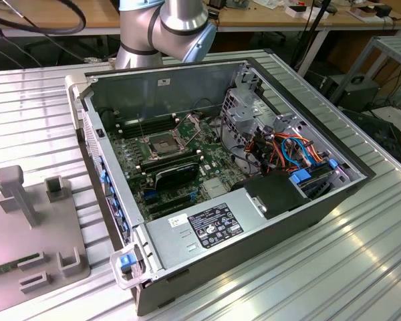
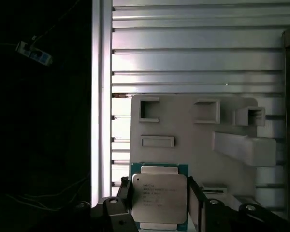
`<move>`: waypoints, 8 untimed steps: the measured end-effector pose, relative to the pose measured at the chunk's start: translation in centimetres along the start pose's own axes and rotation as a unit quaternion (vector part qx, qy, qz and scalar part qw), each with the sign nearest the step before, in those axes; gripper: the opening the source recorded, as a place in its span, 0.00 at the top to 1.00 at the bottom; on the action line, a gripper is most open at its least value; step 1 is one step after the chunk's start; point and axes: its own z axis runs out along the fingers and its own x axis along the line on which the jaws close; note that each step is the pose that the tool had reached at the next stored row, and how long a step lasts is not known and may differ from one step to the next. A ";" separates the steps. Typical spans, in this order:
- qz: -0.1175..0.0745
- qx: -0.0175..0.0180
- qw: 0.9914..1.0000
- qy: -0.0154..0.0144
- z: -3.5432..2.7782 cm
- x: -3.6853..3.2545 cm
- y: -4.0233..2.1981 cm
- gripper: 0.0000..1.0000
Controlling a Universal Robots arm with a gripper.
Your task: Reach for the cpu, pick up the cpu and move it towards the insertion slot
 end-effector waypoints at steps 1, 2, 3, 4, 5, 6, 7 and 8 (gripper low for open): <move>0.000 0.000 1.000 0.000 -0.25 0.01 0.01 0.45; 0.000 0.000 1.000 0.000 -0.75 0.03 0.03 0.45; 0.000 0.000 1.000 0.000 -1.17 0.04 0.05 0.45; 0.000 0.000 1.000 0.000 -1.72 0.06 0.07 0.45; 0.000 0.000 1.000 0.000 -2.06 0.07 0.08 0.45; 0.000 0.000 1.000 0.000 -2.33 0.08 0.09 0.45; 0.000 0.000 1.000 0.000 -2.74 0.10 0.11 0.45; 0.000 0.000 1.000 0.000 -3.05 0.11 0.12 0.45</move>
